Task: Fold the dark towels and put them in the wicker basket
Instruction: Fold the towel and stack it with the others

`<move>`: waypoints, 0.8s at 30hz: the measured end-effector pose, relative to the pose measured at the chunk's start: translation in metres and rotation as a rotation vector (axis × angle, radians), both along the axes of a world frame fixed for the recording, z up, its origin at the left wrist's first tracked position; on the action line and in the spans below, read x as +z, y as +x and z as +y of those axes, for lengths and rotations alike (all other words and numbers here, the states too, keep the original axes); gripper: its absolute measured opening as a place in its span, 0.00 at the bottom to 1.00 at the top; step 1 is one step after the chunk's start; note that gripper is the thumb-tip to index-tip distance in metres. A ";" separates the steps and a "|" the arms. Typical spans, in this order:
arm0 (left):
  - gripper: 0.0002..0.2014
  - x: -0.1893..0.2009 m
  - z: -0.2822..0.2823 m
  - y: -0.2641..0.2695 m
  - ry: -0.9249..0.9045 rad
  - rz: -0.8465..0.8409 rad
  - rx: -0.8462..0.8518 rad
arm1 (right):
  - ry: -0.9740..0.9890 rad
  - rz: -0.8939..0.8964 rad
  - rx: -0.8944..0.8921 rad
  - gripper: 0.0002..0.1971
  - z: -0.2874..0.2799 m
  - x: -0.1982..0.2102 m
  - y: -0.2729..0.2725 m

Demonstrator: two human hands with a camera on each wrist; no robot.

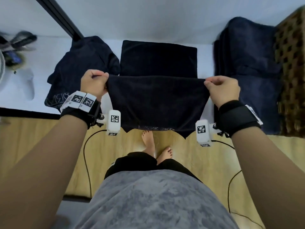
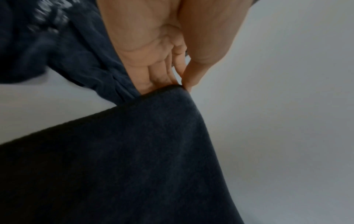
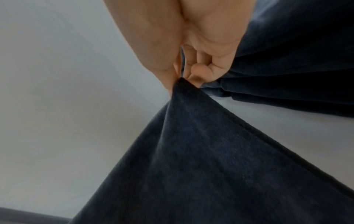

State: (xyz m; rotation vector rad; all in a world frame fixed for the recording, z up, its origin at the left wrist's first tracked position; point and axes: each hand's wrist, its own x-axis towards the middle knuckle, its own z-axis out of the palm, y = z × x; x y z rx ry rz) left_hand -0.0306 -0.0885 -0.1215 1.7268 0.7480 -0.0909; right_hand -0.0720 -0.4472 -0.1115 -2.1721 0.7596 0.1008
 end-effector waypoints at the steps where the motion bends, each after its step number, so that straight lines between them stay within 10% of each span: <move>1: 0.06 -0.001 -0.002 0.010 0.018 0.003 -0.018 | -0.006 0.003 -0.008 0.05 0.000 -0.002 0.009; 14: 0.11 -0.077 0.013 0.050 -0.095 0.156 -0.207 | 0.125 0.241 0.042 0.27 0.005 -0.069 0.032; 20: 0.09 -0.088 0.032 0.005 0.040 0.172 -0.269 | 0.001 0.182 -0.076 0.05 0.015 -0.077 -0.027; 24: 0.10 -0.087 0.032 -0.040 0.101 0.225 -0.333 | 0.072 0.262 0.040 0.14 0.022 -0.085 -0.067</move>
